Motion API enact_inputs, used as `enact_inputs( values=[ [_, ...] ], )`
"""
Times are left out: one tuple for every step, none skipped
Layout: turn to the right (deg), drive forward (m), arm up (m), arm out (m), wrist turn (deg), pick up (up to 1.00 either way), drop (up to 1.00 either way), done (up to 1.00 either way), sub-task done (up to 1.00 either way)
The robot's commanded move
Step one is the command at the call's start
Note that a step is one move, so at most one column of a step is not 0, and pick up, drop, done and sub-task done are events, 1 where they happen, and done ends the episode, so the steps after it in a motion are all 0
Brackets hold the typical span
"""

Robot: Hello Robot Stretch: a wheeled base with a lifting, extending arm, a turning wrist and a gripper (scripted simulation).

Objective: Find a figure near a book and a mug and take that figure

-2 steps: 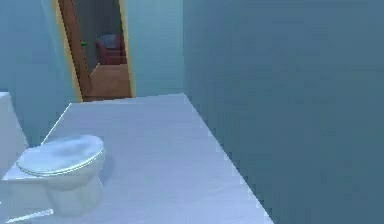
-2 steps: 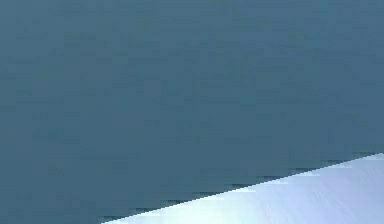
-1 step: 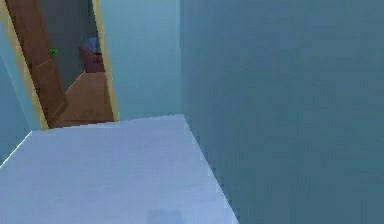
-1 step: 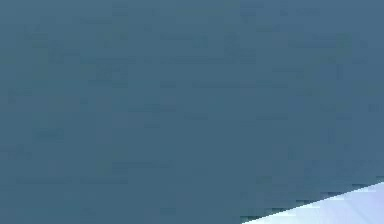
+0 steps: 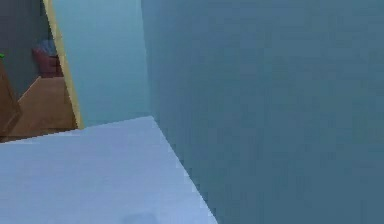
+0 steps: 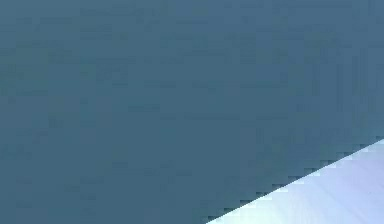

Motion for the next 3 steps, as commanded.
enact_inputs(
  values=[
    [0.0, 0.15, 0.0, 0.0, 0.0, 0.0, 0.0, 0.0, 0.0],
    [-45.0, 0.0, 0.0, 0.0, 0.0, 0.0, 0.0, 0.0, 0.0],
    [0.0, 0.75, 0.0, 0.0, 0.0, 0.0, 0.0, 0.0, 0.0]
  ],
)
